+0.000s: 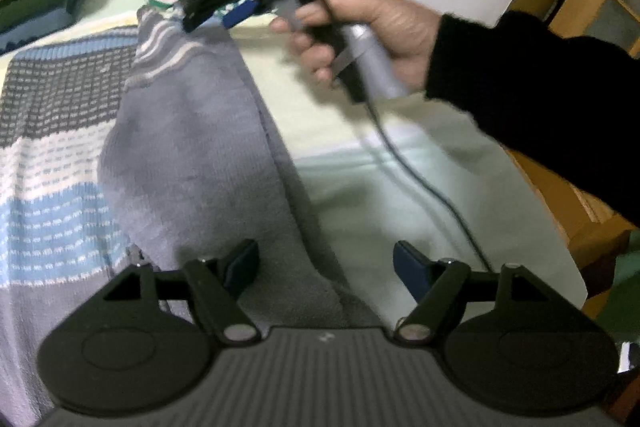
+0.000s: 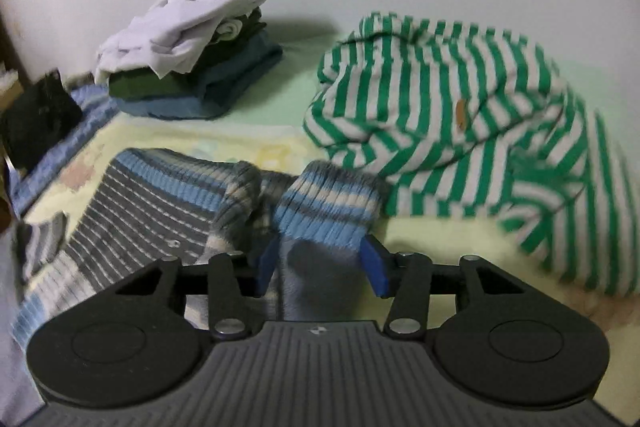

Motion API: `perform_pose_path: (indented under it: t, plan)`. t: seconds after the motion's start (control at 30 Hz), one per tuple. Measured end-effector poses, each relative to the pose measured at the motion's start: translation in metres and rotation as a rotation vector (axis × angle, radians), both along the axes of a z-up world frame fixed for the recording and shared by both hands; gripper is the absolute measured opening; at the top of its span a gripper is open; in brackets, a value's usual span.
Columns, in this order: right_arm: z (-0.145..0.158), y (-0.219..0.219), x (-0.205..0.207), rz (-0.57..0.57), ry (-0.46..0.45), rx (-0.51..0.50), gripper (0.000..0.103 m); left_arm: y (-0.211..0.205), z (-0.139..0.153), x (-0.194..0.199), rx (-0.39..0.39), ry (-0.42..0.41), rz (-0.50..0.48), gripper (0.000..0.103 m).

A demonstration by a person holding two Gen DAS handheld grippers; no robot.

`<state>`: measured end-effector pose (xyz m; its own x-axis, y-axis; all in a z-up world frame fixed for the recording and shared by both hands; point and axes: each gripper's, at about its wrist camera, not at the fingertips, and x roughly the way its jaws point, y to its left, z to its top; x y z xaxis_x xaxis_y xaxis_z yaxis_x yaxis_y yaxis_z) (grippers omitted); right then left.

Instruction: Fold clothes

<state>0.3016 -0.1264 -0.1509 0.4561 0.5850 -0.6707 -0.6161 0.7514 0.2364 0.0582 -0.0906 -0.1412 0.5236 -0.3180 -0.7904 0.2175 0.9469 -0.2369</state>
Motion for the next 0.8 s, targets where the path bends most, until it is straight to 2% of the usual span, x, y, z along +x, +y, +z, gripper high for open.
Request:
perform_pose_path:
  t: [0.1,0.17,0.2,0.23,0.27,0.33,0.37,0.4,0.5,0.57,0.6,0.63,0.8]
  plan:
    - [0.000,0.004,-0.012,-0.012,-0.043,0.028,0.050,-0.006,0.001,-0.007,0.023,-0.003,-0.005,0.077]
    - [0.003,0.005,-0.022,-0.002,-0.105,0.025,0.050,-0.005,-0.001,-0.009,0.028,-0.004,0.000,0.078]
    - [0.003,0.010,-0.026,0.012,-0.137,0.002,0.049,-0.005,-0.001,-0.009,0.030,-0.004,0.003,0.078]
    - [0.003,0.015,-0.031,0.024,-0.174,-0.025,0.042,-0.005,-0.002,-0.010,0.033,-0.004,0.005,0.078]
    - [0.003,0.020,-0.035,0.032,-0.221,-0.060,0.040,-0.004,-0.002,-0.011,0.034,-0.005,0.009,0.078]
    - [0.004,0.027,-0.041,0.033,-0.312,-0.105,0.040,-0.003,-0.002,-0.013,0.030,-0.006,0.019,0.078]
    - [0.005,0.029,-0.042,0.039,-0.325,-0.103,0.040,-0.003,-0.002,-0.014,0.029,-0.007,0.023,0.079]
    - [0.005,0.032,-0.042,0.048,-0.325,-0.109,0.039,-0.004,-0.001,-0.018,0.031,-0.007,0.025,0.079]
    - [-0.005,0.046,-0.032,0.095,-0.248,-0.167,0.039,-0.009,0.003,-0.029,0.039,-0.005,0.029,0.079]
    - [-0.008,0.049,-0.030,0.104,-0.225,-0.163,0.039,-0.011,0.005,-0.035,0.040,-0.006,0.031,0.079]
    - [-0.007,0.049,-0.030,0.110,-0.223,-0.159,0.029,-0.013,0.008,-0.040,0.041,-0.006,0.032,0.079]
    - [-0.006,0.050,-0.032,0.127,-0.230,-0.155,0.010,-0.013,0.008,-0.041,0.042,-0.005,0.033,0.079]
    - [0.008,0.043,-0.055,0.116,-0.364,-0.138,0.006,-0.012,0.009,-0.042,0.046,-0.005,0.038,0.079]
